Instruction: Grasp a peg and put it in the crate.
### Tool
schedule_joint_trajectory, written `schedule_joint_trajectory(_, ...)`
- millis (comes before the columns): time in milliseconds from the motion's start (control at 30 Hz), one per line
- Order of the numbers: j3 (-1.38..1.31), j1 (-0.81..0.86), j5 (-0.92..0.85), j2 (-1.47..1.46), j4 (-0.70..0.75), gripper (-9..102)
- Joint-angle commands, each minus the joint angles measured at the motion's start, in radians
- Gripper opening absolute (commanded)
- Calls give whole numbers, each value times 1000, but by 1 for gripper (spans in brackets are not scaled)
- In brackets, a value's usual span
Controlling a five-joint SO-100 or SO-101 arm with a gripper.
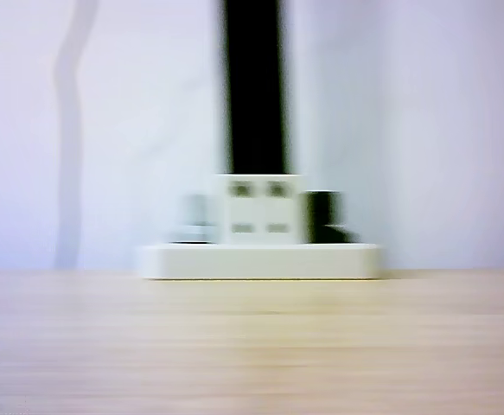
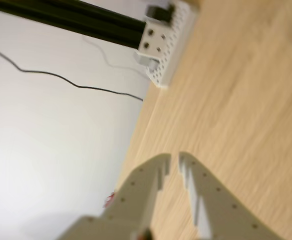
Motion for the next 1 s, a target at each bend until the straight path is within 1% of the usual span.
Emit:
schedule_joint_trajectory(0, -17, -28, 236, 129, 120, -1)
schedule_joint_trajectory(133, -15, -31, 403, 166, 173, -1)
schedule_joint_trajectory(200, -14, -32, 433, 176, 199, -1)
schedule_joint_trajectory(367, 51, -28, 446, 204, 206, -1)
schedule_joint_trajectory(633, 253, -20, 448, 394, 213, 0)
schedule_joint_trajectory(967, 256, 12, 448, 425, 334, 0)
